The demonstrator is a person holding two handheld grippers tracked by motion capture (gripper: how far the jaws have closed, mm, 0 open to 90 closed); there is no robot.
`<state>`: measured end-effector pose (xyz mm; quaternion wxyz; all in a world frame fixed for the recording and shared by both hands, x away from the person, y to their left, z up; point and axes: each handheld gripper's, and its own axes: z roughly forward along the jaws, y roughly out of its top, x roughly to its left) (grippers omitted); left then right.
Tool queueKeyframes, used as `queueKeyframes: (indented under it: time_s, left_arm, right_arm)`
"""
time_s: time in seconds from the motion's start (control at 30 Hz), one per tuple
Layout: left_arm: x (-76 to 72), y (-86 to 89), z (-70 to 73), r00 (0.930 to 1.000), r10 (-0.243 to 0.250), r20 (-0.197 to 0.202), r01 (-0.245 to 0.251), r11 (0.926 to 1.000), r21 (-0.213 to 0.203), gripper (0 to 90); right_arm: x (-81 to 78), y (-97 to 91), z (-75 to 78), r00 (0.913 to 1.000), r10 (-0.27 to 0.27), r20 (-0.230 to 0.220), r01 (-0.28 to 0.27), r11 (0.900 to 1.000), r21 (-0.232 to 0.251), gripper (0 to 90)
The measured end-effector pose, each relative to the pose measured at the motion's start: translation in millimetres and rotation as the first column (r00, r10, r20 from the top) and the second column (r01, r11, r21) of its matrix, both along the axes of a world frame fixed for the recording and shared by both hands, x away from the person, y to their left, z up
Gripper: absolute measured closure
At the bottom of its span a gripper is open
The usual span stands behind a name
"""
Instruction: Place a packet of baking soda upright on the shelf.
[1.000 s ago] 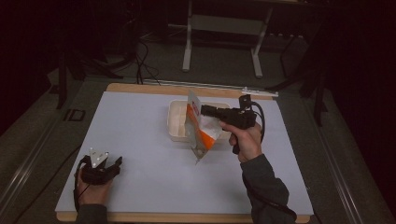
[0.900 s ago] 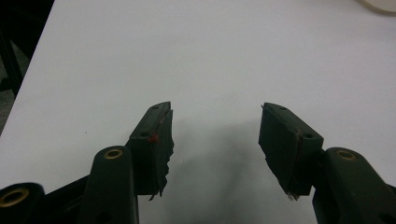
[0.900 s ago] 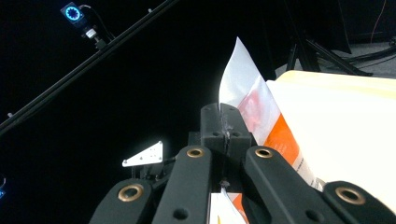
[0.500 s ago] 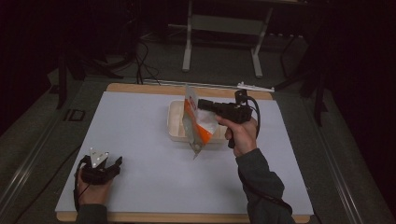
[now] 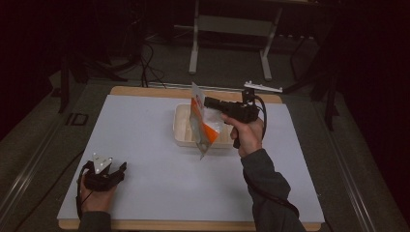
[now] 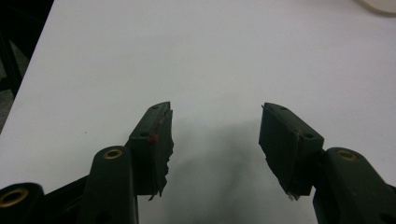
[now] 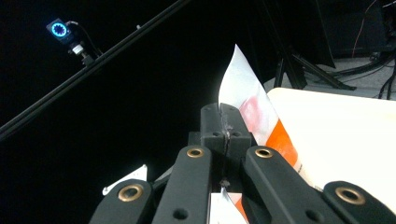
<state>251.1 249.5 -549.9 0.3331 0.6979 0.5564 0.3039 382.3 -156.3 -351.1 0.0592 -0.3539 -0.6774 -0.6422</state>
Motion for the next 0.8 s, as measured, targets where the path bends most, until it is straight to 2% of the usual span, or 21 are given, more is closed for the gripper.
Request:
queueKeyframes:
  time_s: [0.53,0.8]
  left_arm:
    - [-0.1,0.3,0.1,1.0000,0.001,0.001,-0.001,1.0000,-0.003,44.0]
    - [-0.1,0.5,0.2,1.0000,-0.001,0.000,0.001,1.0000,-0.003,44.0]
  right_arm:
    - [12.5,11.0,0.8,0.9990,-0.043,-0.013,0.044,0.9984,0.035,90.0]
    - [17.4,20.2,-0.9,0.9971,-0.076,-0.009,0.076,0.9969,0.020,90.0]
